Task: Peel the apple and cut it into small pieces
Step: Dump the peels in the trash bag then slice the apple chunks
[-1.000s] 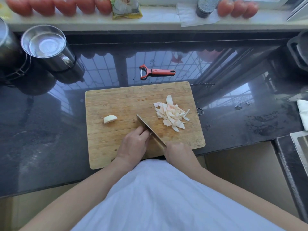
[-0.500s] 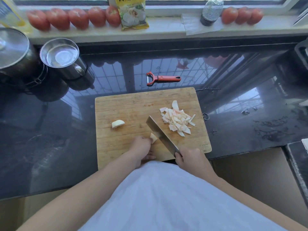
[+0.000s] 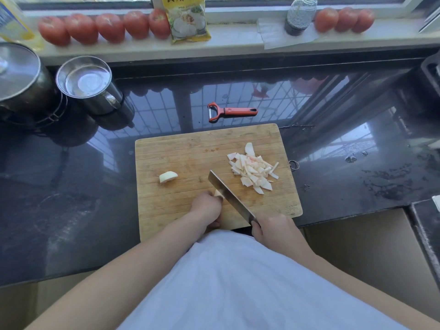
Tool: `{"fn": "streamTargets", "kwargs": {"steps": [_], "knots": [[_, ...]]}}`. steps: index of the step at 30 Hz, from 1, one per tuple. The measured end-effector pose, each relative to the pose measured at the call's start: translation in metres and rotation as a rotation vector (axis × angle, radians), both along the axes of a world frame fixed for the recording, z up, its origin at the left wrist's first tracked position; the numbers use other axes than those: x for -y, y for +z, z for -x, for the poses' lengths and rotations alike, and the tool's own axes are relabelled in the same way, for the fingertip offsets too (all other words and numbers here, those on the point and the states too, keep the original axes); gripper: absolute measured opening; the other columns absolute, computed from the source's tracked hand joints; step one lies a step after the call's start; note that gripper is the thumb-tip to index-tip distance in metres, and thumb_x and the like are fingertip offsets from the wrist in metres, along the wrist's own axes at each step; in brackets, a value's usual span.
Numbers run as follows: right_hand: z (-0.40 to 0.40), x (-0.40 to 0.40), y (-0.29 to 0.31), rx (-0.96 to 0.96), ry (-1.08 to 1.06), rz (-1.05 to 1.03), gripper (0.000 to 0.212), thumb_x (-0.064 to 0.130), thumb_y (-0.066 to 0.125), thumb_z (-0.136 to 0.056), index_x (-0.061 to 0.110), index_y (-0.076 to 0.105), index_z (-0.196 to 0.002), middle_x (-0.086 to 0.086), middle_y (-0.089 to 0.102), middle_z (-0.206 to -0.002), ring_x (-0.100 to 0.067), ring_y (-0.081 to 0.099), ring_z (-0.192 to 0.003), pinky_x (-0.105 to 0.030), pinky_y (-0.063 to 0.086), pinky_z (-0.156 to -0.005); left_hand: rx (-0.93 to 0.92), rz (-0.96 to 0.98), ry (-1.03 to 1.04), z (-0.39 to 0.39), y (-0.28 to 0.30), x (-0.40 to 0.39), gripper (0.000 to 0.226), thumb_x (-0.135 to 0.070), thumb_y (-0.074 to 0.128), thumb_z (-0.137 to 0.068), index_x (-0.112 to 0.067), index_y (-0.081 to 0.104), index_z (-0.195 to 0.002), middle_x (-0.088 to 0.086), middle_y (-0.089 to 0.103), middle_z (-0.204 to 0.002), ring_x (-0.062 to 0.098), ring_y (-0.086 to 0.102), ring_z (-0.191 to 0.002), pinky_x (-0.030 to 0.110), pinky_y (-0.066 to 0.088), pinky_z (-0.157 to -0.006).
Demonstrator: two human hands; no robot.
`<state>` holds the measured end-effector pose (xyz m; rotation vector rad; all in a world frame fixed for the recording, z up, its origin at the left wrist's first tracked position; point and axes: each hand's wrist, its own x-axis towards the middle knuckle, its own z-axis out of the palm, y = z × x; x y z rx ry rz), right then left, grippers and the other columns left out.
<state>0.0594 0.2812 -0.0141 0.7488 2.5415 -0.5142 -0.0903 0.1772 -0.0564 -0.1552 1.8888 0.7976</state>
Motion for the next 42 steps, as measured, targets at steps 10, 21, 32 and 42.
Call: {"fn": "streamTargets", "kwargs": {"steps": [10,21,32,42], "knots": [[-0.001,0.001,-0.002,0.068,0.033,-0.031,0.021,0.026,0.043,-0.097,0.014,0.061,-0.095,-0.007,0.064,-0.086,-0.029,0.060,-0.078,-0.039,0.053,-0.068,-0.001,0.013,-0.006,0.001,0.004,-0.002,0.023,-0.035,0.050,-0.104,-0.019,0.065,-0.110,0.009,0.070,-0.096,0.027,0.070,-0.082,0.042,0.065,-0.075],[0.055,0.018,-0.017,-0.021,0.025,-0.073,0.017,0.014,0.042,-0.096,0.010,0.058,-0.096,-0.015,0.066,-0.089,-0.038,0.064,-0.083,-0.035,0.036,-0.059,0.065,-0.006,0.085,0.000,-0.002,-0.002,0.025,-0.032,0.054,-0.096,-0.019,0.070,-0.110,0.011,0.078,-0.083,0.032,0.077,-0.076,0.048,0.065,-0.073],[0.011,0.008,0.004,-0.030,-0.021,0.002,0.020,0.026,0.046,-0.099,0.011,0.059,-0.093,-0.006,0.054,-0.075,-0.029,0.053,-0.070,-0.034,0.044,-0.060,0.031,0.022,0.014,0.004,0.000,0.001,0.025,-0.034,0.046,-0.105,-0.018,0.063,-0.115,0.011,0.071,-0.091,0.025,0.070,-0.078,0.037,0.062,-0.071],[-0.003,0.007,0.016,0.159,-0.014,-0.017,0.023,0.033,0.041,-0.100,0.019,0.058,-0.108,-0.010,0.065,-0.098,-0.033,0.063,-0.091,-0.037,0.052,-0.073,0.028,-0.001,-0.005,0.005,-0.004,0.002,0.033,-0.031,0.045,-0.104,-0.026,0.060,-0.132,0.009,0.073,-0.086,0.024,0.071,-0.073,0.038,0.063,-0.074]]}}
